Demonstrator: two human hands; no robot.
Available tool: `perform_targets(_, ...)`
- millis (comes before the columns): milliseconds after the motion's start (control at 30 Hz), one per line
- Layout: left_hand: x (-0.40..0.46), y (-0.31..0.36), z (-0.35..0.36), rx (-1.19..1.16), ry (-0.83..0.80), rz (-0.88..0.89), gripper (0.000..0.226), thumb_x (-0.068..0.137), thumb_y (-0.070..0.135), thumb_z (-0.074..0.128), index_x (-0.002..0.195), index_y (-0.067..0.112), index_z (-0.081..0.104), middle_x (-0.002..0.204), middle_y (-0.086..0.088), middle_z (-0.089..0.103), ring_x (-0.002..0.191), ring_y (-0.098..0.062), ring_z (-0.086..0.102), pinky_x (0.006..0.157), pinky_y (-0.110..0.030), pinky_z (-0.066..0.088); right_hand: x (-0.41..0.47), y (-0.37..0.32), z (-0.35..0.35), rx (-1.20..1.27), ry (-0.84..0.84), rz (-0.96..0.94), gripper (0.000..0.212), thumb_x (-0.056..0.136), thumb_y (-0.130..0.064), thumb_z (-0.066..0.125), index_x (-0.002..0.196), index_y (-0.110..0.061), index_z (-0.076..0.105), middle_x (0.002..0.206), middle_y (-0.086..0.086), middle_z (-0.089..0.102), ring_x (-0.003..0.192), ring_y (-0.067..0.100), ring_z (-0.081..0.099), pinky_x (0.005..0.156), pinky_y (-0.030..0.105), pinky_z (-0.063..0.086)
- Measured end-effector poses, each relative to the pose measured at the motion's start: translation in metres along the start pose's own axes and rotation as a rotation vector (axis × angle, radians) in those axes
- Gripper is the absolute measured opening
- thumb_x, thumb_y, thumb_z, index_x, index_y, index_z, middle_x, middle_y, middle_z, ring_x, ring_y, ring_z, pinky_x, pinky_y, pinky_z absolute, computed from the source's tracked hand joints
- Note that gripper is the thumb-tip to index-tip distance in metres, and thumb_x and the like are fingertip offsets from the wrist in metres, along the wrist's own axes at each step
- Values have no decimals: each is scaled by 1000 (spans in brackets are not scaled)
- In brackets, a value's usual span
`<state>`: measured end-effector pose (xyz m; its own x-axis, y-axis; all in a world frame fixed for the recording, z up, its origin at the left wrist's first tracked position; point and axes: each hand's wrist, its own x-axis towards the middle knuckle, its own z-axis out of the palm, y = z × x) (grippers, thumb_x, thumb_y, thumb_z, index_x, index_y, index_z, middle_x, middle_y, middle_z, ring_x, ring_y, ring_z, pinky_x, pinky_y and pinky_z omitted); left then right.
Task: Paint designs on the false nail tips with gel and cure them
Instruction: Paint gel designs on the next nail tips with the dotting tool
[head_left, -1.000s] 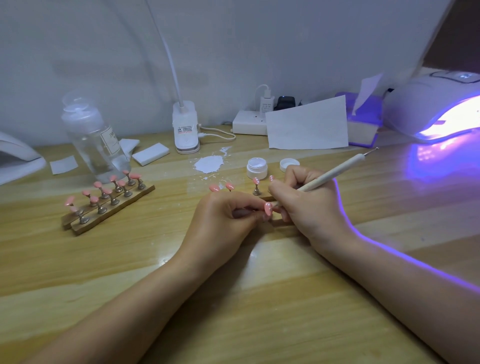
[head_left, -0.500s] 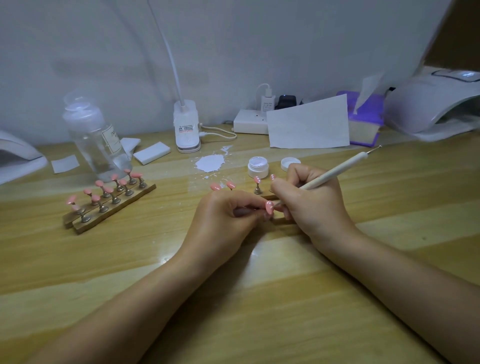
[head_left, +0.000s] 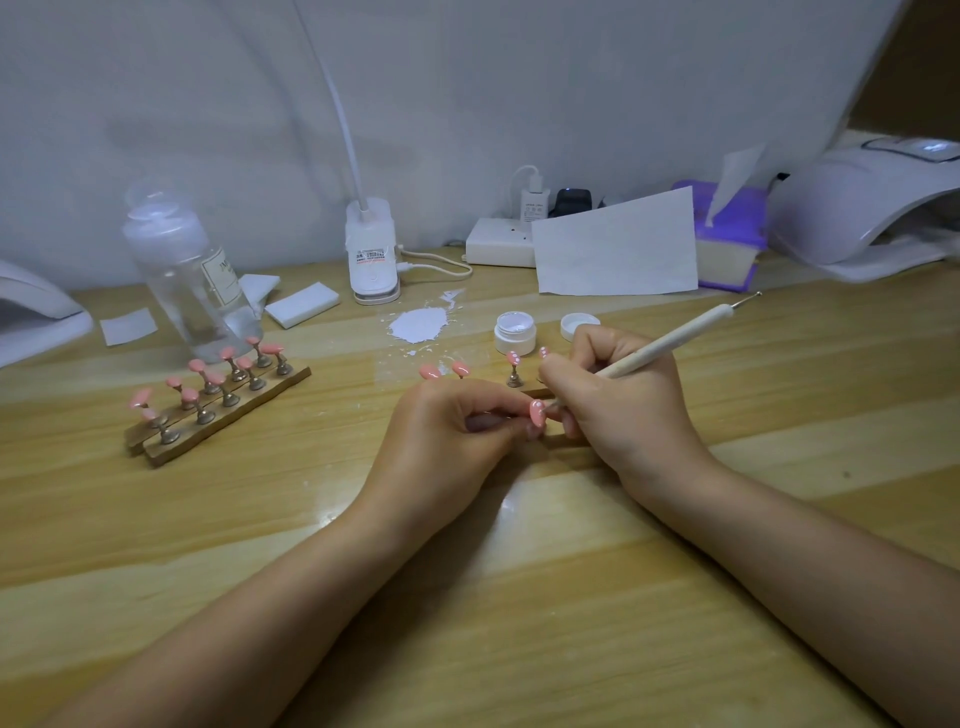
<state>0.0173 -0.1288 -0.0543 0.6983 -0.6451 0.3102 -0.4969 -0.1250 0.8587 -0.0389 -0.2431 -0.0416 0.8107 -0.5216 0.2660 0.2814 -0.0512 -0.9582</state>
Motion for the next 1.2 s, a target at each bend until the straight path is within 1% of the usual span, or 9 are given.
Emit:
perform_targets(200, 1, 0, 0, 1, 6, -2, 13, 74, -1, 70, 80, 10, 74, 76, 10, 71, 72, 8, 64, 73, -9, 48, 0, 0, 0, 6, 7, 0, 45, 80, 9, 56, 48, -10, 30, 31, -8, 31, 24, 1, 40, 33, 6, 29)
perform_targets(400, 0, 0, 0, 9, 3, 13, 13, 74, -2, 70, 81, 9, 75, 76, 10, 71, 71, 9, 62, 70, -6, 45, 0, 0, 0, -18, 7, -13, 44, 79, 8, 55, 48, -10, 30, 31, -8, 32, 25, 0, 41, 33, 7, 29)
perform_targets(567, 0, 0, 0, 12, 6, 14, 14, 74, -1, 70, 81, 10, 75, 77, 7, 72, 72, 7, 63, 73, -9, 48, 0, 0, 0, -21, 10, -14, 46, 79, 8, 56, 47, -11, 29, 30, -9, 32, 24, 1, 41, 33, 7, 29)
perform_targets(767, 1, -1, 0, 18, 5, 18, 14, 74, 0, 70, 81, 10, 75, 77, 10, 71, 71, 9, 63, 71, -8, 46, 0, 1, 0, -17, 4, -14, 46, 79, 7, 56, 47, -11, 29, 31, -8, 32, 25, 1, 42, 33, 8, 29)
perform_targets(933, 1, -1, 0, 21, 1, 30, 15, 74, 1, 71, 76, 16, 73, 72, 19, 68, 69, 13, 61, 67, -3, 42, 0, 1, 0, -17, 7, -16, 46, 79, 8, 55, 47, -11, 29, 30, -9, 32, 24, 1, 42, 33, 7, 30)
perform_targets(1100, 1, -1, 0, 16, 1, 28, 15, 74, 0, 71, 78, 14, 75, 72, 19, 68, 71, 12, 62, 67, -3, 41, 1, 2, 0, -13, 10, -13, 46, 79, 7, 56, 47, -11, 30, 31, -8, 33, 25, 1, 42, 33, 7, 29)
perform_targets(1200, 1, -1, 0, 15, 5, 27, 14, 74, 0, 70, 79, 12, 75, 73, 19, 68, 71, 12, 62, 67, -2, 40, 1, 2, 0, -35, 14, -22, 46, 79, 6, 57, 47, -11, 29, 30, -9, 31, 25, 1, 43, 34, 9, 32)
